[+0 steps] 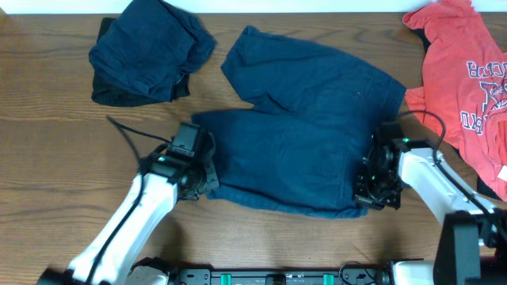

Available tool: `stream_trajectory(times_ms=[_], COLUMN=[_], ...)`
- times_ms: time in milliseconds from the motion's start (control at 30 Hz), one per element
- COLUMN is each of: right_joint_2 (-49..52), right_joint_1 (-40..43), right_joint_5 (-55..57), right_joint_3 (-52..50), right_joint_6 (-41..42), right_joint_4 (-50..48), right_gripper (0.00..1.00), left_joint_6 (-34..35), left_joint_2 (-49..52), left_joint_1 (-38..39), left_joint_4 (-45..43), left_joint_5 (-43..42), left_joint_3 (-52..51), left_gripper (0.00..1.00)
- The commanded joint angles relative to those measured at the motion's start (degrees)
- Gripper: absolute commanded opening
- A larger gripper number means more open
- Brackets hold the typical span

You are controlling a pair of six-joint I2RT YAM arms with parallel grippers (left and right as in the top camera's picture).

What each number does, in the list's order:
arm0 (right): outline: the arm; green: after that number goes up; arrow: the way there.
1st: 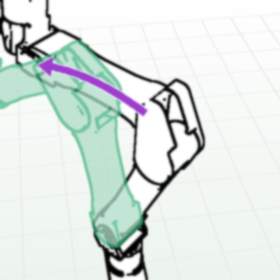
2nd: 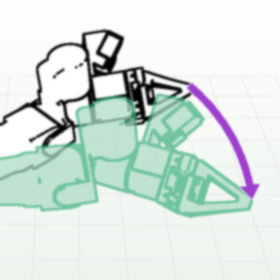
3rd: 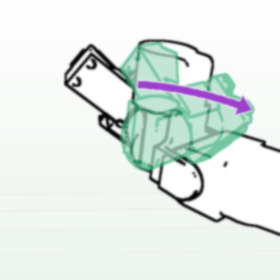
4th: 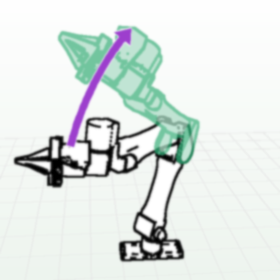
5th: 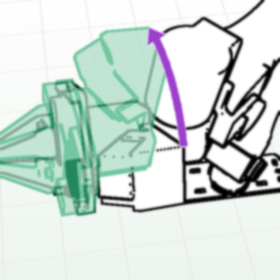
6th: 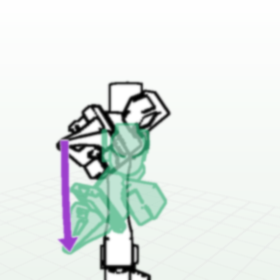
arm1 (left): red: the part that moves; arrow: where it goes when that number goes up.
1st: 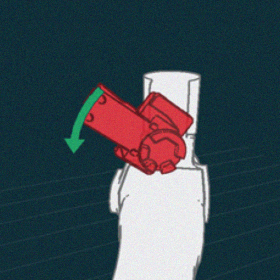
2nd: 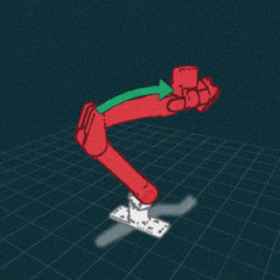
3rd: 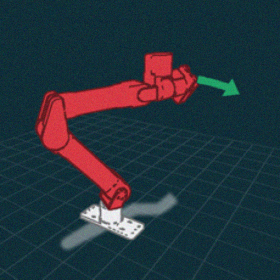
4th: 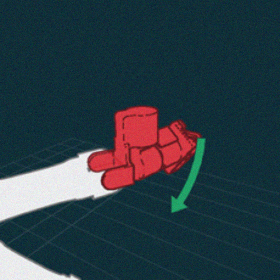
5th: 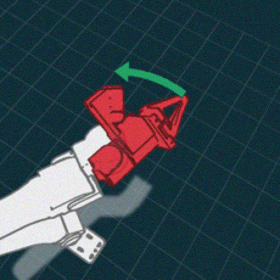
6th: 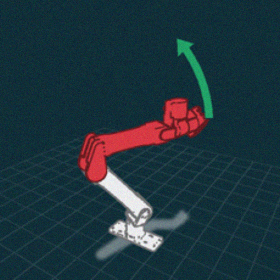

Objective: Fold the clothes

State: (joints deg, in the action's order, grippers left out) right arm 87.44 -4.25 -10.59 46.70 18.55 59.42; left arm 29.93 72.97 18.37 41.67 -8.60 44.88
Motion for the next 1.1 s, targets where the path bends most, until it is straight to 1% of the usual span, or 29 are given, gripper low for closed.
stream_trajectory(times_ms=[0,267,333,467,600,700,800,933,1067], right_joint_2=[-5.40,-17.94,-20.26,-23.04,-25.38,-27.19,-28.00,-26.77,-23.19], right_joint_1=[0.98,2.05,2.97,4.07,4.26,4.26,4.55,5.66,7.19], right_joint_5=[-0.35,1.79,1.81,1.86,2.23,3.06,5.18,7.15,7.63], right_joint_3=[5.75,18.21,21.20,25.16,26.51,26.53,26.51,25.64,24.15], right_joint_6=[-2.62,-5.46,-6.05,-8.04,-8.37,-8.35,-7.82,-7.89,-7.93], right_joint_4=[2.21,13.00,16.33,22.23,25.94,27.15,26.45,22.45,18.58], right_gripper=[0.01,0.01,0.01,0.01,0.01,0.01,0.01,0.01,0.01], left_joint_6=[-1.92,-1.86,-1.88,-1.88,-1.86,-1.86,-1.88,-3.21,-5.29], left_joint_2=[-6.10,-20.31,-23.26,-26.91,-29.07,-29.42,-29.40,-27.45,-22.23], left_joint_1=[-0.35,-0.35,-0.35,-0.35,-0.26,0.44,1.95,2.95,2.93], left_joint_4=[1.90,9.20,10.56,12.52,14.10,15.30,14.38,8.96,3.13], left_joint_5=[1.07,6.60,6.80,6.73,6.69,6.67,6.75,6.78,6.78], left_joint_3=[3.34,9.22,10.84,12.92,13.64,14.32,14.86,14.86,14.86], left_gripper=[0.06,0.06,0.06,0.06,0.06,0.06,0.06,0.06,0.06])
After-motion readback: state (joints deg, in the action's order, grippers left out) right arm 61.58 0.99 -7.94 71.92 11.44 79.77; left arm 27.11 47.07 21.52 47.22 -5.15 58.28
